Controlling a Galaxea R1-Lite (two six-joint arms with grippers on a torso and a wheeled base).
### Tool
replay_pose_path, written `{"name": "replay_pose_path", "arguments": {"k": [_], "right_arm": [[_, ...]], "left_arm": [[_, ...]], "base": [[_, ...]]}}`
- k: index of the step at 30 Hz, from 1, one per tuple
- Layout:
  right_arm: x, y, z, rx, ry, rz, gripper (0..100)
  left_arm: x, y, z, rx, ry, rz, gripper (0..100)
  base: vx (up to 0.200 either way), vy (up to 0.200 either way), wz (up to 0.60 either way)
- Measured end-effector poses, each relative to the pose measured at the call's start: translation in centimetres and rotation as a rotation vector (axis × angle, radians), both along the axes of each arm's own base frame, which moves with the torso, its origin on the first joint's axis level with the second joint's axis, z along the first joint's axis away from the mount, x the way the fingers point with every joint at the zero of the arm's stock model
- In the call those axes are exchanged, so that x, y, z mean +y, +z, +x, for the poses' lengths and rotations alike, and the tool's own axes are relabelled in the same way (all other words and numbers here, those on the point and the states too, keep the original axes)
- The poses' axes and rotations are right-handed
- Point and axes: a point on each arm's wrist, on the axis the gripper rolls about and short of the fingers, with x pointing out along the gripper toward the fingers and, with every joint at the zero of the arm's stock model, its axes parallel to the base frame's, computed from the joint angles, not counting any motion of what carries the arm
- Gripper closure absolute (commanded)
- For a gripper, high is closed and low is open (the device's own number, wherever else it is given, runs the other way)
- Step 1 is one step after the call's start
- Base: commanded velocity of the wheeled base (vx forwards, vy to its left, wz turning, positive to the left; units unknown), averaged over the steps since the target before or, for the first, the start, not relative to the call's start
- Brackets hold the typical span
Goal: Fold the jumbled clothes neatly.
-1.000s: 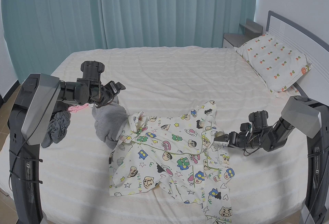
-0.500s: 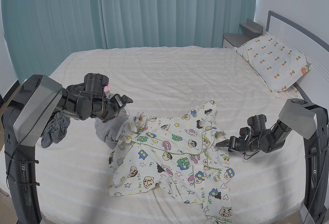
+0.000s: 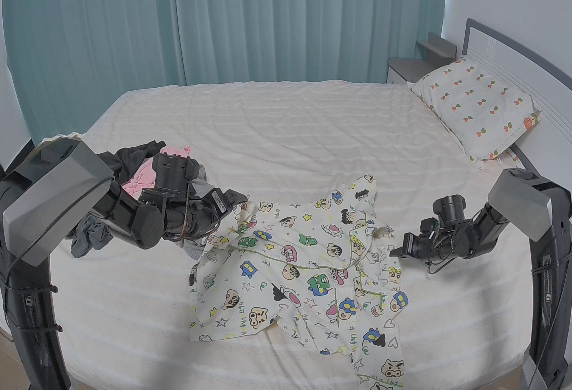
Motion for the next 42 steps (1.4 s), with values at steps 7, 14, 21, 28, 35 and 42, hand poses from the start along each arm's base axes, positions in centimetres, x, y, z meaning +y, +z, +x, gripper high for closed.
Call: {"name": "replay_pose_path", "arguments": {"k": [7, 14, 21, 28, 35, 42], "right_arm": [[-3.8, 1.7, -1.1, -0.007, -0.085, -0.007, 100], [-6.6, 2.8, -1.8, -0.033, -0.144, -0.043, 100], [-8.8, 3.3, -1.9, -0.057, -0.198, -0.077, 100], [-11.1, 3.8, -2.1, -0.079, -0.238, -0.098, 100], [-13.0, 4.4, -2.2, -0.102, -0.265, -0.122, 100], [-14.0, 4.7, -2.2, -0.107, -0.277, -0.137, 100]], "left_arm": [[-0.7, -0.5, -1.9, 0.002, -0.027, 0.005, 0], [-1.3, -1.2, -3.6, 0.032, -0.058, 0.018, 0], [-1.2, -1.9, -4.6, -0.006, -0.066, 0.005, 0], [-1.2, -2.6, -5.5, 0.025, -0.074, 0.013, 0], [-1.1, -3.1, -6.1, 0.051, -0.079, 0.018, 0], [-1.0, -3.5, -6.3, 0.064, -0.080, 0.021, 0]], "base": [[0.000, 0.000, 0.00], [0.000, 0.000, 0.00], [0.000, 0.000, 0.00], [0.000, 0.000, 0.00], [0.000, 0.000, 0.00], [0.000, 0.000, 0.00]]}}
